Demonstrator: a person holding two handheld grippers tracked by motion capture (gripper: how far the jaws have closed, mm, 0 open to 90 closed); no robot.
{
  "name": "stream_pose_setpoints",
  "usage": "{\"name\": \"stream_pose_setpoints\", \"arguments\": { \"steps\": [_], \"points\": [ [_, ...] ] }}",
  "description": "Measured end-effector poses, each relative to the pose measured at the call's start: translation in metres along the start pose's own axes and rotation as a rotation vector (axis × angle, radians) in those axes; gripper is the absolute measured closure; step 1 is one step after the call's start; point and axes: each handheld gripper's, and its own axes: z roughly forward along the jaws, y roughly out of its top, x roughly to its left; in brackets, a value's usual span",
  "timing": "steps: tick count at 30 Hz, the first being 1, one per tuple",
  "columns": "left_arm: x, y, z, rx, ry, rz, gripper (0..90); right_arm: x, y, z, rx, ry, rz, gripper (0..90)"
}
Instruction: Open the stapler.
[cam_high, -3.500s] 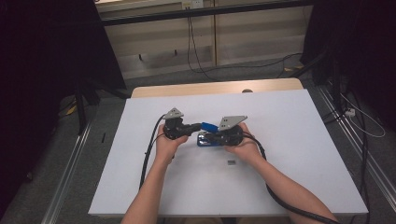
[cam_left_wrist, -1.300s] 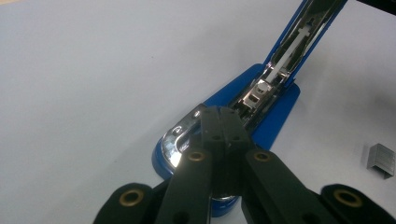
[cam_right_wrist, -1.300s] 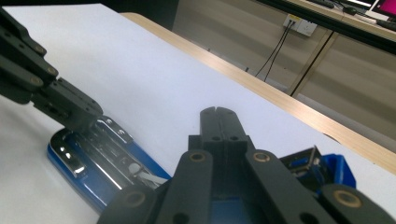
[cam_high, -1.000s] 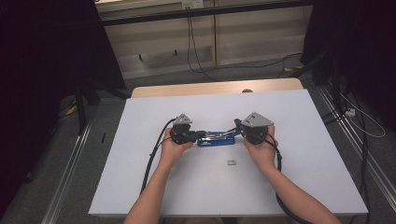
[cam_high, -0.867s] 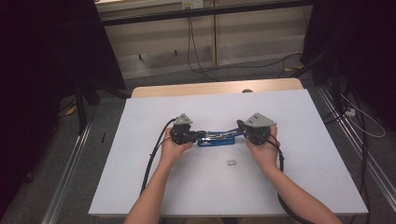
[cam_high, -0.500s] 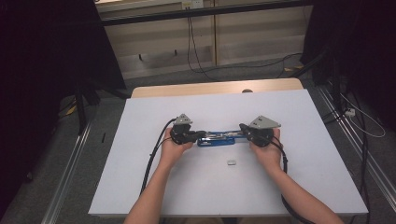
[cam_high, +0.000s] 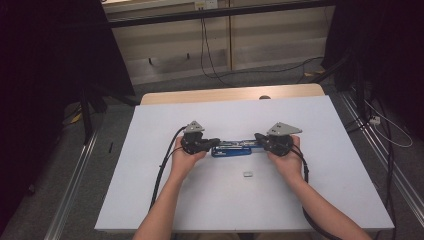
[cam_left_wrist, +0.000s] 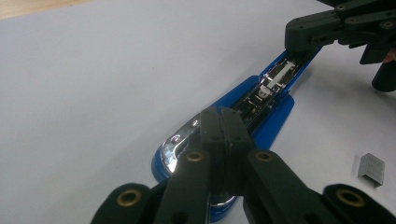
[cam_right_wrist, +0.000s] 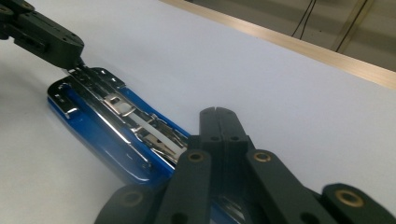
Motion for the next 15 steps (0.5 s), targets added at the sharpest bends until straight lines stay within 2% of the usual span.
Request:
{"name": "stream_pose_setpoints", "arguments": {
  "steps": [2, 6, 15],
  "points": [
    [0.0, 0.0, -0.001, -0.002, -0.01, -0.01, 86.4, 0.0, 0.001, -0.001, 0.001, 0.012, 0.008, 84.7],
    [-0.002, 0.002, -0.005, -0.015, -0.025, -0.005, 77.8, 0.001, 0.004, -0.005, -0.01, 0.042, 0.011, 79.4],
    [-0.005, 0.009, -0.022, -0.058, -0.004, -0.017, 55.9, 0.004, 0.006, -0.019, -0.047, 0.113, 0.056, 56.5]
  ]
}}
